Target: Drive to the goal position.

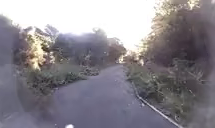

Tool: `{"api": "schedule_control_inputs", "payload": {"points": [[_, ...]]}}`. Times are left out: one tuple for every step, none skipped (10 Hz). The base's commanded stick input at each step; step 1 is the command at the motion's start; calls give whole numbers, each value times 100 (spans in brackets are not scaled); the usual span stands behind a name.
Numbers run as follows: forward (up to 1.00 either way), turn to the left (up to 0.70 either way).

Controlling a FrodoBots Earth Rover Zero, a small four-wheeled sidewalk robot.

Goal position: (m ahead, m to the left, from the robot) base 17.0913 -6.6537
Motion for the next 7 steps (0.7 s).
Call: {"api": "schedule_control_inputs", "payload": {"points": [[70,0],[70,-3],[70,-13],[70,-14],[70,-14],[70,-14],[70,-14]]}}
